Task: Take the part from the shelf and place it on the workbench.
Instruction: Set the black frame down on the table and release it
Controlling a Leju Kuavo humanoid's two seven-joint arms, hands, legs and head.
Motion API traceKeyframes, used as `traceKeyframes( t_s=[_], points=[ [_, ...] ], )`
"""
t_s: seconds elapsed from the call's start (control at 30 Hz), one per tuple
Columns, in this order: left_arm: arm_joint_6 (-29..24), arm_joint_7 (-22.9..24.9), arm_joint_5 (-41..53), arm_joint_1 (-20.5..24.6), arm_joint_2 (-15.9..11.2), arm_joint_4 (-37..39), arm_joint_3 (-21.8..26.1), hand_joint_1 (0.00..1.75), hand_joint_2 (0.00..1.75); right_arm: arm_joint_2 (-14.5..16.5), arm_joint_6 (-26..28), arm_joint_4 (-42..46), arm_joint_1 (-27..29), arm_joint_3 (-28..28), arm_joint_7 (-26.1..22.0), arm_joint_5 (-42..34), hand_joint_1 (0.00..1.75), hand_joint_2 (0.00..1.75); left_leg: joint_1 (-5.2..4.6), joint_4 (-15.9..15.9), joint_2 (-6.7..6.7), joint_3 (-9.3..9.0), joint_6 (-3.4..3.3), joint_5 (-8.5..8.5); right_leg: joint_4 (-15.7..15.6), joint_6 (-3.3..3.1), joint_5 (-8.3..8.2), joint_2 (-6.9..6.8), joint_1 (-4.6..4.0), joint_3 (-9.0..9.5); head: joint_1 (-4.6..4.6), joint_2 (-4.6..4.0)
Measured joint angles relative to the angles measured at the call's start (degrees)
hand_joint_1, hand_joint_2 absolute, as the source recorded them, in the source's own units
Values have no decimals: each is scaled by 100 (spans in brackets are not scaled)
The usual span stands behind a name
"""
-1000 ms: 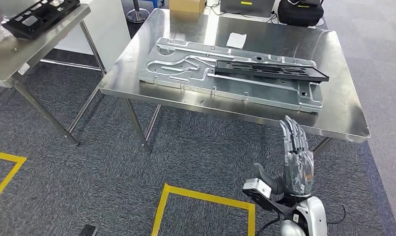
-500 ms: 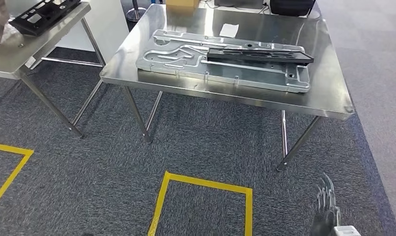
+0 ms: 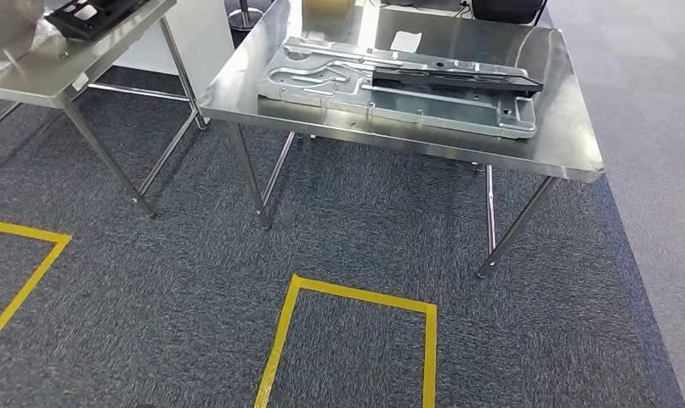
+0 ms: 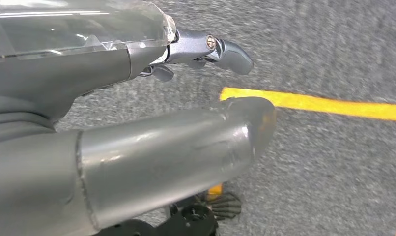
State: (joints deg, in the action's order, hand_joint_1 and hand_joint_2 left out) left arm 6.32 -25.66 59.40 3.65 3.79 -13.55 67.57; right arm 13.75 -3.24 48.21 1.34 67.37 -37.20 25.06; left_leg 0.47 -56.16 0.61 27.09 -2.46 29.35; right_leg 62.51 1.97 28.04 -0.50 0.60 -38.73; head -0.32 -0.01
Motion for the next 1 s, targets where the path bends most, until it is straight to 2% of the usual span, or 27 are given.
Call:
traceKeyframes(
  t_s=[0.03, 0.07, 0.1, 0.13, 0.17, 0.2, 0.23, 0.27, 0.3, 0.33, 0.37, 0.4, 0.43, 0.47, 0.5, 0.57, 0.6, 0.63, 0.67, 0.73, 0.77, 0.8, 0.87, 0.93, 0.97, 1.0],
  points=[
    [-2, -5, -2, -3, 3, 0, 19, 0, 0, -63, 156, -313, -43, 123, 68, 38, 0, 0, -4, -4, 5, 103, -17, -78, 334, 22, 340, 10, 6, -79, 16, 0],
    [-3, -13, -5, -6, 6, 0, 47, 0, 0, -135, 332, -632, -93, 250, 163, 74, 0, 0, -6, -13, 11, 209, -21, -159, 703, 42, 591, 17, 12, -140, 23, 1],
    [-4, -20, -8, -9, 9, 0, 75, 0, 0, -195, 494, -925, -139, 366, 264, 111, 0, 0, -8, -29, 17, 320, -13, -235, 1005, 58, 675, 19, 18, -156, 28, 1],
    [-5, -26, -13, -11, 13, 0, 103, 0, 0, -240, 626, -1173, -173, 462, 363, 148, 0, 0, -9, -51, 22, 434, -1, -308, 1167, 66, 605, 20, 24, -101, 31, 1],
    [-5, -30, -18, -15, 16, 0, 128, 0, 0, -285, 739, -1403, -201, 542, 464, 179, 0, 0, -9, -80, 25, 545, 16, -375, 1152, 66, 440, 20, 29, 43, 31, 1],
    [-6, -34, -22, -18, 20, 0, 146, 0, 0, -316, 826, -1601, -228, 600, 563, 203, 0, 0, -8, -109, 27, 653, 35, -434, 954, 59, 272, 21, 34, 276, 33, 1],
    [-8, -38, -26, -18, 24, 0, 166, 0, 0, -354, 900, -1780, -260, 645, 663, 222, 0, 0, -11, -142, 26, 742, 60, -488, 583, 44, 202, 23, 35, 614, 32, 1],
    [-9, -43, -27, -18, 28, 0, 189, 0, 0, -387, 962, -1941, -297, 683, 756, 239, 0, 0, -19, -178, 25, 815, 87, -529, 116, 14, 240, 29, 26, 972, 35, 1],
    [-13, -48, -28, -16, 31, -1, 213, 0, 0, -416, 1016, -2083, -334, 717, 842, 257, 0, 0, -29, -210, 26, 871, 121, -571, -290, -29, 344, 34, 15, 1252, 38, 1],
    [-19, -50, -27, -13, 33, -1, 233, 0, 0, -442, 1068, -2210, -366, 747, 929, 278, 0, 0, -36, -227, 28, 907, 158, -615, -583, -79, 447, 39, -3, 1435, 39, 1],
    [-26, -50, -27, -15, 35, -2, 249, 0, 0, -456, 1127, -2319, -384, 774, 1042, 302, 0, 0, -39, -227, 30, 929, 198, -657, -726, -137, 490, 41, -15, 1488, 42, 0],
    [-34, -44, -25, -20, 36, -2, 264, 0, 0, -467, 1196, -2419, -392, 803, 1182, 329, 0, 0, -32, -221, 30, 946, 240, -694, -747, -195, 471, 35, -15, 1462, 45, -1],
    [-42, -33, -24, -32, 38, -2, 278, 0, 0, -472, 1267, -2517, -396, 831, 1331, 356, 0, 0, -19, -252, 21, 976, 275, -652, -750, -252, 419, 24, -15, 1426, 45, -1],
    [-45, -22, -21, -47, 40, -2, 292, 0, 0, -474, 1326, -2601, -397, 856, 1462, 377, 0, 0, -7, -368, 12, 1030, 307, -508, -756, -305, 362, 10, -11, 1385, 43, -1],
    [-47, -13, -19, -60, 43, -2, 307, 0, 0, -475, 1367, -2674, -398, 878, 1550, 393, 0, 0, 4, -607, 2, 1118, 333, -265, -759, -347, 303, -3, -11, 1330, 40, 0],
    [-64, 5, -17, -72, 45, -2, 337, 0, 0, -476, 1440, -2791, -400, 902, 1698, 434, 0, 0, 13, -1331, -6, 1332, 375, 265, -740, -387, 210, -15, -31, 1202, 29, 1],
    [-80, 24, -15, -76, 45, -2, 357, 0, 0, -477, 1489, -2843, -402, 910, 1800, 474, 0, 0, 13, -1663, -7, 1399, 388, 396, -723, -396, 170, -28, -42, 1135, 29, 1],
    [-97, 55, -13, -81, 45, -2, 377, 0, 0, -478, 1547, -2894, -405, 915, 1923, 527, 0, 0, 14, -1833, -7, 1387, 392, 396, -701, -400, 140, -45, -52, 1071, 27, 1],
    [-115, 92, -11, -88, 45, -2, 395, 0, 0, -478, 1599, -2945, -405, 916, 2043, 583, 0, 0, 13, -1783, -4, 1260, 387, 297, -675, -401, 120, -68, -60, 1018, 26, 1],
    [-144, 161, -8, -94, 42, -2, 423, 0, 0, -477, 1654, -3036, -404, 918, 2195, 667, 0, 0, 9, -1130, 41, 732, 350, 28, -620, -397, 102, -131, -75, 949, 23, 1],
    [-160, 184, -8, -84, 37, -3, 433, 0, 0, -474, 1654, -3073, -404, 918, 2223, 692, 0, 0, -10, -704, 117, 440, 318, -26, -591, -384, 104, -169, -90, 924, 21, 1],
    [-174, 200, -8, -69, 30, -4, 446, 0, 0, -473, 1644, -3103, -407, 918, 2232, 712, 0, 0, -31, -403, 178, 252, 280, -40, -567, -364, 103, -209, -103, 908, 22, 1],
    [-201, 220, -7, -43, 19, -8, 482, 0, 0, -470, 1608, -3152, -418, 917, 2225, 743, 0, 0, -72, -146, 233, 153, 205, 3, -536, -307, 96, -297, -124, 889, 18, 1],
    [-217, 236, -2, -64, 13, -11, 524, 0, 0, -475, 1556, -3184, -435, 916, 2209, 783, 0, 0, -48, -94, 143, 199, 130, -38, -514, -240, 103, -352, -124, 898, 14, 1],
    [-222, 244, 1, -80, 11, -13, 537, 0, 0, -480, 1530, -3194, -441, 915, 2201, 805, 0, 0, -30, -70, 98, 205, 93, -75, -436, -201, 174, -305, -117, 867, 18, 1],
    [-223, 250, 3, -90, 10, -14, 546, 0, 0, -486, 1504, -3207, -442, 915, 2197, 834, 0, 0, -10, -46, 55, 221, 55, -113, -249, -166, 318, -223, -105, 786, 29, 1]
  ],
)
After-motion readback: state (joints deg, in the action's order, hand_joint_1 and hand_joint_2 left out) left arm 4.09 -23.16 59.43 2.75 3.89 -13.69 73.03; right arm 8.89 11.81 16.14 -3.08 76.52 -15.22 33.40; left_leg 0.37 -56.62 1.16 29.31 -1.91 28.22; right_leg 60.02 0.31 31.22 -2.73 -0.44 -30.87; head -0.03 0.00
